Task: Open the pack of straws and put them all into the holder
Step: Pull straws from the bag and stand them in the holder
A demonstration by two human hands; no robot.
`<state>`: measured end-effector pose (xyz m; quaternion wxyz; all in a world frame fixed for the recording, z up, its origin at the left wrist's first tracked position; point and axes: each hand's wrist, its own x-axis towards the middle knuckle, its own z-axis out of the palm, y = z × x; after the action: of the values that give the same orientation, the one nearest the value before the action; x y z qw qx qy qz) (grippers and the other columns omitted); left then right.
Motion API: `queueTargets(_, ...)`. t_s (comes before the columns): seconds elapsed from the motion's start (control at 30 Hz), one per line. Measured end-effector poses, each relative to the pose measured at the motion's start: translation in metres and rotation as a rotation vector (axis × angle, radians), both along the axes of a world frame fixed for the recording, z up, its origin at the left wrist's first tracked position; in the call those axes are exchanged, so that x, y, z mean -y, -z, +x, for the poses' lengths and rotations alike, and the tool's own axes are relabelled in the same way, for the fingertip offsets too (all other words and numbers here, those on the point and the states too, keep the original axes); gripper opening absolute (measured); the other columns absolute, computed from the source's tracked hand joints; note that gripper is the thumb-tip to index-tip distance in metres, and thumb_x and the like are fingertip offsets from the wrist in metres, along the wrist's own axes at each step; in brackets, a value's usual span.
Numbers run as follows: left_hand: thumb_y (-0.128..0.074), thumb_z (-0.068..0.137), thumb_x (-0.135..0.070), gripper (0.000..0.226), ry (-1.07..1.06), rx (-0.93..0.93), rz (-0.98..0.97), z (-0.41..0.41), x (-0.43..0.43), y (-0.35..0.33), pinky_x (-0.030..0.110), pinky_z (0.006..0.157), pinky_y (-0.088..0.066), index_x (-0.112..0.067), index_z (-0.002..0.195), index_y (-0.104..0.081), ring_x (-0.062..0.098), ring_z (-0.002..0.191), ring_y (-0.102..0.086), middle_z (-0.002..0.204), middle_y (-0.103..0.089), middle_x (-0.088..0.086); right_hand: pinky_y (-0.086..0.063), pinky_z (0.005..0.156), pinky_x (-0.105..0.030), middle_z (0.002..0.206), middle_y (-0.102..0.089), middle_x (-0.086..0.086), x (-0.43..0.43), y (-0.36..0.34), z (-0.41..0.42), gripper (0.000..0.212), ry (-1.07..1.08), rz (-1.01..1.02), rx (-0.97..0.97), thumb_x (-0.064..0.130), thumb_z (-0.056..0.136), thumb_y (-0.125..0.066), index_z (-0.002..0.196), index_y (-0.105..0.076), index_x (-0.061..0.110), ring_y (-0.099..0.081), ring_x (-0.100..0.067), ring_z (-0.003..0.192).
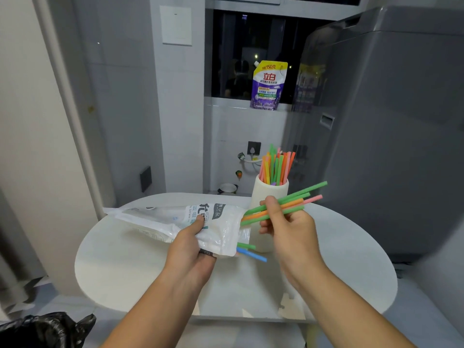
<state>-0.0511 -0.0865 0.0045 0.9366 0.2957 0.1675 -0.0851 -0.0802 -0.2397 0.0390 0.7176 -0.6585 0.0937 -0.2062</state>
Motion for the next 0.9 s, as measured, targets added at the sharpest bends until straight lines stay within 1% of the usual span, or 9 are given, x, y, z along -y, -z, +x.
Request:
queueTargets(0.1, -0.055, 0.103, -0.01, 0.032, -0.003, -0.007, -0.013, 0.003, -0.005, 0.001, 0.064, 0.108, -0.044, -0.004, 0.133, -0.062, 0.029, 0.113, -0.07, 0.123, -0.073, 0.012, -0.057, 0.06, -0.034, 0.061, -0.069, -0.006, 0.01, -0.017, 0.001, 0.031, 0.043, -0.101, 0.066, 0.028, 0.096, -0.063, 0.081, -0.071, 0.002, -0.063, -0.013, 0.052)
queueTargets(0.2, -0.055, 0.103, -0.009, 0.03, -0.019, -0.012, -0.026, 0.006, -0.01, 0.001, 0.065, 0.109, -0.042, -0.005, 0.132, -0.062, 0.031, 0.121, -0.066, 0.125, -0.072, 0.012, -0.057, 0.054, -0.029, 0.058, -0.068, -0.006, 0.029, -0.043, 0.0, 0.032, 0.078, -0.205, 0.114, 0.027, 0.096, -0.062, 0.079, -0.071, 0.001, -0.063, -0.014, 0.048)
queueTargets(0.37, -0.053, 0.104, -0.008, 0.027, -0.042, -0.02, -0.059, 0.007, -0.016, 0.001, 0.065, 0.11, -0.041, -0.004, 0.129, -0.062, 0.03, 0.121, -0.066, 0.124, -0.072, 0.012, -0.059, 0.057, -0.03, 0.059, -0.071, -0.006, 0.057, -0.091, -0.007, 0.029, 0.062, -0.339, 0.119, 0.032, 0.095, -0.063, 0.08, -0.074, 0.009, -0.069, -0.018, 0.054)
queueTargets(0.47, -0.053, 0.104, -0.008, 0.018, -0.031, -0.022, -0.058, 0.005, -0.015, -0.002, 0.07, 0.098, -0.046, -0.007, 0.118, -0.064, 0.028, 0.107, -0.069, 0.115, -0.073, 0.009, -0.06, 0.065, -0.033, 0.07, -0.075, -0.009, 0.073, -0.115, -0.009, 0.029, 0.066, -0.41, 0.136, 0.035, 0.094, -0.064, 0.083, -0.074, 0.01, -0.073, -0.022, 0.061)
queueTargets(0.53, -0.053, 0.104, -0.008, 0.014, -0.03, -0.022, -0.047, 0.003, -0.014, -0.005, 0.066, 0.086, -0.051, -0.008, 0.113, -0.064, 0.026, 0.095, -0.07, 0.108, -0.073, 0.007, -0.061, 0.065, -0.031, 0.073, -0.075, -0.011, 0.081, -0.128, -0.009, 0.029, 0.071, -0.433, 0.149, 0.034, 0.095, -0.064, 0.084, -0.073, 0.009, -0.073, -0.021, 0.061)
queueTargets(0.57, -0.053, 0.104, -0.008, 0.014, -0.031, -0.021, -0.04, 0.002, -0.014, -0.006, 0.065, 0.084, -0.051, -0.008, 0.113, -0.064, 0.025, 0.092, -0.07, 0.106, -0.072, 0.007, -0.061, 0.064, -0.029, 0.072, -0.075, -0.009, 0.085, -0.134, -0.008, 0.028, 0.08, -0.442, 0.156, 0.034, 0.095, -0.064, 0.084, -0.072, 0.009, -0.074, -0.02, 0.062)
queueTargets(0.7, -0.053, 0.104, -0.008, 0.016, -0.034, -0.015, -0.009, 0.004, -0.015, -0.001, 0.068, 0.103, -0.045, -0.008, 0.116, -0.063, 0.026, 0.096, -0.07, 0.107, -0.072, 0.008, -0.063, 0.068, -0.033, 0.071, -0.074, -0.009, 0.098, -0.15, 0.001, 0.028, 0.121, -0.445, 0.184, 0.033, 0.094, -0.065, 0.081, -0.07, 0.009, -0.074, -0.025, 0.066)
queueTargets(0.8, -0.052, 0.105, -0.009, 0.022, -0.021, -0.009, 0.001, 0.003, -0.015, 0.0, 0.068, 0.106, -0.043, -0.007, 0.123, -0.062, 0.028, 0.101, -0.069, 0.111, -0.072, 0.008, -0.063, 0.067, -0.032, 0.081, -0.074, -0.014, 0.101, -0.157, 0.008, 0.026, 0.155, -0.488, 0.168, 0.033, 0.094, -0.065, 0.081, -0.069, 0.011, -0.075, -0.025, 0.068)
queueTargets(0.9, -0.052, 0.105, -0.01, 0.029, -0.008, -0.002, 0.008, 0.004, -0.014, 0.002, 0.069, 0.107, -0.042, -0.005, 0.132, -0.061, 0.032, 0.118, -0.066, 0.123, -0.071, 0.011, -0.063, 0.063, -0.032, 0.082, -0.074, -0.013, 0.1, -0.161, 0.011, 0.025, 0.183, -0.518, 0.177, 0.032, 0.094, -0.066, 0.078, -0.067, 0.013, -0.075, -0.024, 0.068)
